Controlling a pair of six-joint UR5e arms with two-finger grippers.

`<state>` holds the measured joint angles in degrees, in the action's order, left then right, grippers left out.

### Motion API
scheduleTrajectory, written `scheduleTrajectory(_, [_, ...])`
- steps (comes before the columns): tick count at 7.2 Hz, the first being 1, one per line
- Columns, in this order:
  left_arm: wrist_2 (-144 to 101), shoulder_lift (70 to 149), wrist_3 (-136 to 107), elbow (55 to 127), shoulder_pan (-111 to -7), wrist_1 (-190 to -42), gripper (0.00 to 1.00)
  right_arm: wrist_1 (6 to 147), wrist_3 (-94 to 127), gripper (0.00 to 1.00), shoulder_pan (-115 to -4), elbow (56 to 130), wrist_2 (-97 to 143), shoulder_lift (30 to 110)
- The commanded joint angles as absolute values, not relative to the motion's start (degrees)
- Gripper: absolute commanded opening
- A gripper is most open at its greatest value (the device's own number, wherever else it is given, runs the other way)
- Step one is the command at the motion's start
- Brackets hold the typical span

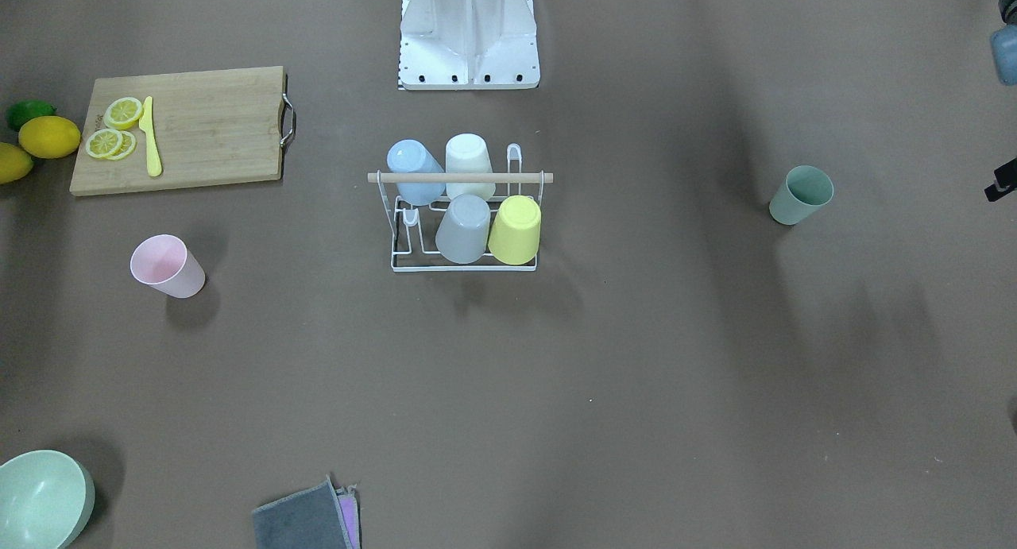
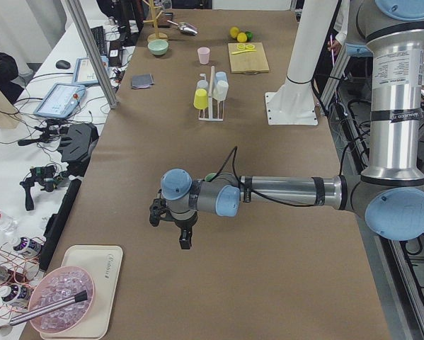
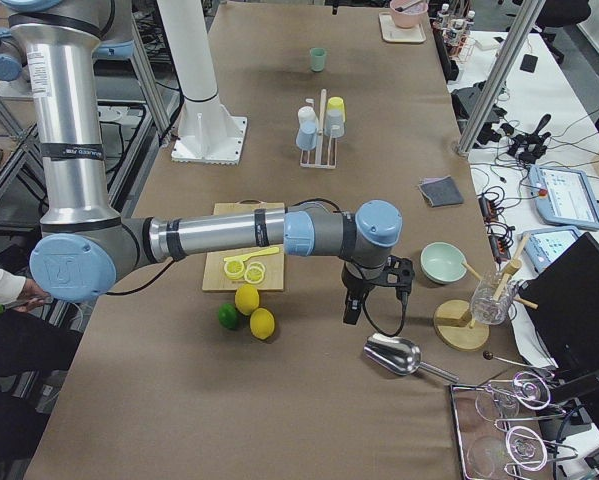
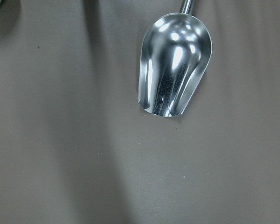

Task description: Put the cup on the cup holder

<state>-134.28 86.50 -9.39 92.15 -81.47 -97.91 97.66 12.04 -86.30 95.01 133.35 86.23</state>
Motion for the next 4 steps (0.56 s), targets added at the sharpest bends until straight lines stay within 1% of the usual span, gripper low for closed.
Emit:
scheduleTrajectory(1, [-134.38, 85.88, -4.01, 90.72, -81.65, -97.82, 0.97, 98.34, 12.48, 1.0, -86.4, 95.18, 133.77, 86.13])
scheduleTrajectory(3, [-134.21, 85.87, -0.37, 87.9, -81.65, -97.91, 0.97, 99.05, 12.48, 1.0, -86.31, 95.71, 133.86, 85.17])
scheduleTrajectory(4, [-134.21, 85.96, -0.35, 87.8, -81.65, -97.91, 0.97, 100.36, 13.09, 1.0, -85.87, 95.89, 133.77, 83.69])
